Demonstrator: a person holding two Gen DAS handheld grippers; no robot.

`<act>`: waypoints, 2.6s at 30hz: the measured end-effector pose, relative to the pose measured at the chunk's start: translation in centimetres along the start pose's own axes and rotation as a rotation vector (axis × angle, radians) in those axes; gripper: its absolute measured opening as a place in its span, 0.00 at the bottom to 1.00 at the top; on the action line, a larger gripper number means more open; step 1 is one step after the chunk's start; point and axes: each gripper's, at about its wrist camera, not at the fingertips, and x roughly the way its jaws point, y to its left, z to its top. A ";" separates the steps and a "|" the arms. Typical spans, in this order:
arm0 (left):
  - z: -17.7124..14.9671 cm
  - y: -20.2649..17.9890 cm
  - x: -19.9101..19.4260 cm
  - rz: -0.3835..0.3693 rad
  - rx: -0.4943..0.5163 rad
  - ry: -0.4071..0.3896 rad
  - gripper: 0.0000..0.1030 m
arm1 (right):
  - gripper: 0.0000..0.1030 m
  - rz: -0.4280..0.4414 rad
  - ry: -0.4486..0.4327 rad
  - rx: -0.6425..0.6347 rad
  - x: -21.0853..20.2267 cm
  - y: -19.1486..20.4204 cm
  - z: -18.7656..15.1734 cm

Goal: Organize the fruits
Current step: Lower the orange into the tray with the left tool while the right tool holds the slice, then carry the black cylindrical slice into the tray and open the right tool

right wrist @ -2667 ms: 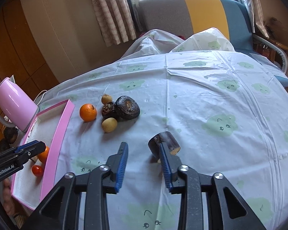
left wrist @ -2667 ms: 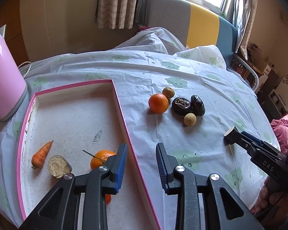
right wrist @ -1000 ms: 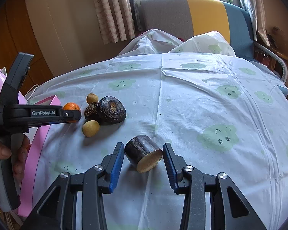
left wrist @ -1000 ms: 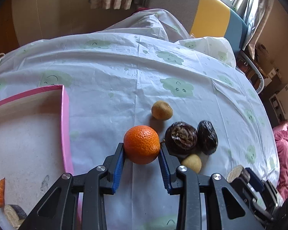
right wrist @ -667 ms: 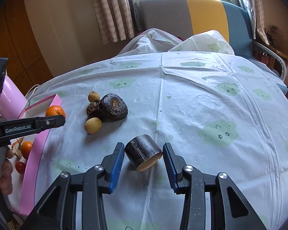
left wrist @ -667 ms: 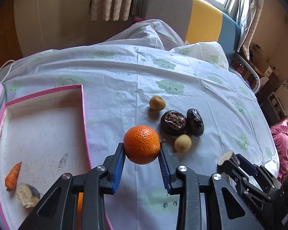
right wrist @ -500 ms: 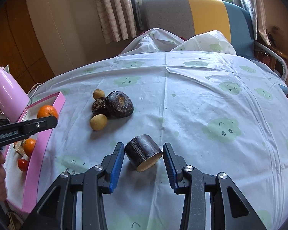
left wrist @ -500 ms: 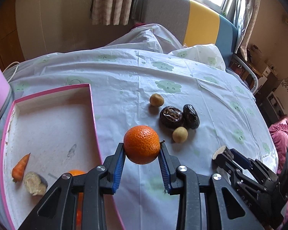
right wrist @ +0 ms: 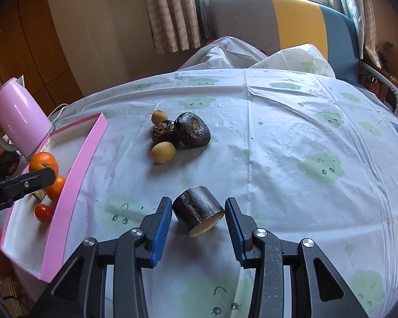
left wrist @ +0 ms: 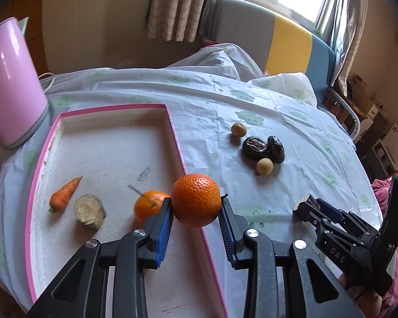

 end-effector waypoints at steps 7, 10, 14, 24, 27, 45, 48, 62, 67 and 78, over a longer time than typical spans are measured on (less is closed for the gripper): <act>-1.5 2.8 -1.7 0.035 -0.041 -0.025 0.34 | 0.41 0.002 0.012 0.015 0.2 -0.1 0.1; -2.3 4.1 -2.4 0.057 -0.058 -0.030 0.34 | 0.41 0.004 0.020 0.036 0.3 -0.3 0.2; -3.3 6.1 -3.3 0.098 -0.083 -0.040 0.34 | 0.41 -0.008 0.027 0.031 0.4 0.0 0.2; -5.5 9.9 -3.7 0.176 -0.139 -0.028 0.34 | 0.41 -0.056 0.007 -0.048 0.2 1.4 -0.1; -6.0 10.4 -3.5 0.182 -0.151 -0.016 0.34 | 0.41 -0.060 0.006 -0.061 0.3 1.6 0.0; -5.8 10.8 -3.8 0.182 -0.181 -0.028 0.39 | 0.40 0.020 -0.014 -0.078 -0.8 4.3 1.1; -5.7 10.8 -4.0 0.175 -0.184 -0.032 0.39 | 0.40 0.064 -0.013 -0.087 -1.0 5.4 1.4; -4.9 11.5 -5.4 0.190 -0.181 -0.097 0.39 | 0.40 0.282 0.004 -0.199 0.2 13.8 4.6; -4.7 11.7 -5.4 0.186 -0.190 -0.101 0.39 | 0.40 0.307 0.003 -0.270 1.5 17.5 5.9; -4.8 12.2 -5.0 0.187 -0.202 -0.092 0.39 | 0.41 0.308 0.064 -0.317 5.7 21.4 5.6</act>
